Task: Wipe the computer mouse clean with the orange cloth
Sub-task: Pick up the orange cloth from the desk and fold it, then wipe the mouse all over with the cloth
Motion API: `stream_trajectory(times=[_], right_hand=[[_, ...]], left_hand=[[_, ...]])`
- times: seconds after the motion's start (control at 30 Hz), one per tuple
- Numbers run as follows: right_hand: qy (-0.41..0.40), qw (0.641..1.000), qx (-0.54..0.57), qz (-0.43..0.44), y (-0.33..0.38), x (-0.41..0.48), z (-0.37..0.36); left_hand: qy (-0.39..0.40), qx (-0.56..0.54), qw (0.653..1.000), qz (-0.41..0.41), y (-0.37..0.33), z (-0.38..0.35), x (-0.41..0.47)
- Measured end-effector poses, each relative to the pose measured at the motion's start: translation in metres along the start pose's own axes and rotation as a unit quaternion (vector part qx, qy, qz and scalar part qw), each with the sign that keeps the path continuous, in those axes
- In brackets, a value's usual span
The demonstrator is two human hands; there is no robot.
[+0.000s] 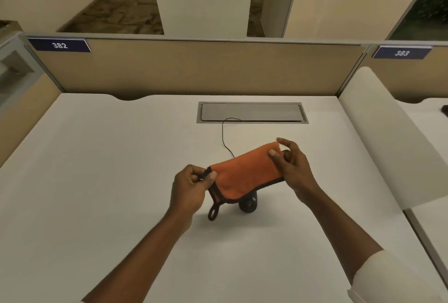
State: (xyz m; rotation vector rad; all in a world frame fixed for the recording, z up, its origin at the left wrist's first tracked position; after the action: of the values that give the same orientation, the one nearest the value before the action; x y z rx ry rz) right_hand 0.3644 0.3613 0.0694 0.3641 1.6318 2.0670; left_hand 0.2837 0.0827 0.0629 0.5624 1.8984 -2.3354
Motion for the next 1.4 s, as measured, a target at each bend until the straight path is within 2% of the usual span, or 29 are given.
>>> stream_trajectory(times=[0.13,0.23,0.33,0.5,0.57,0.67,0.8,0.87,0.97,1.03,1.1,1.2,1.3,1.4], right_hand=[[-0.105,0.991,0.076,-0.036,-0.015,-0.015,-0.010],[-0.153,0.972,0.156,-0.088,-0.032,-0.034,-0.009],[-0.162,0.946,0.251,-0.124,-0.047,-0.053,-0.008],[-0.175,0.918,0.319,-0.157,-0.068,-0.076,-0.018],[-0.192,0.914,0.317,-0.166,-0.073,-0.079,-0.018],[-0.202,0.934,0.245,-0.161,-0.080,-0.079,-0.013],[-0.201,0.937,0.235,-0.165,-0.088,-0.073,-0.007],[-0.181,0.957,0.179,-0.142,-0.088,-0.066,-0.003],[-0.126,0.985,0.072,-0.094,-0.086,-0.055,0.003],[-0.083,0.994,0.028,-0.067,-0.085,-0.049,0.004],[-0.049,0.998,-0.008,-0.045,-0.086,-0.045,0.004],[-0.024,0.998,-0.050,-0.024,-0.089,-0.041,0.001],[-0.014,0.996,-0.083,0.004,-0.090,-0.039,-0.004],[-0.009,0.994,-0.101,0.031,-0.094,-0.035,-0.008]], left_hand=[[0.037,-0.110,0.990,0.085,0.032,-0.014,-0.017],[0.058,-0.142,0.980,0.127,0.054,-0.023,-0.027],[0.064,-0.152,0.974,0.155,0.068,-0.032,-0.037],[0.092,-0.164,0.959,0.211,0.084,-0.054,-0.060],[0.100,-0.146,0.961,0.212,0.086,-0.062,-0.064],[0.108,-0.129,0.961,0.217,0.089,-0.073,-0.068],[0.171,-0.085,0.954,0.230,0.095,-0.085,-0.076],[0.190,-0.046,0.955,0.225,0.097,-0.088,-0.077],[0.204,0.062,0.957,0.196,0.100,-0.088,-0.074],[0.213,0.173,0.952,0.136,0.099,-0.087,-0.066],[0.203,0.301,0.930,0.067,0.093,-0.085,-0.054],[0.119,0.449,0.884,-0.045,0.079,-0.079,-0.026],[0.071,0.482,0.858,-0.163,0.069,-0.078,0.000],[0.125,0.473,0.853,-0.179,0.067,-0.087,0.024]])
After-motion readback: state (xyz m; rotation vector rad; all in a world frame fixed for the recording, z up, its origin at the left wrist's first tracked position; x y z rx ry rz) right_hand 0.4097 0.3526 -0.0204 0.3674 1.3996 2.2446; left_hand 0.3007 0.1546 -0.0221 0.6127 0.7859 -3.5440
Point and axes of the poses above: each hand's wrist, its own x-axis towards the middle knuckle, its own z-axis out of the back of the hand, y = z × x, the point moved 3 cm from there along x, towards the middle knuckle, and after that the axes turned 4 degrees about z, right-handed, at the moved point
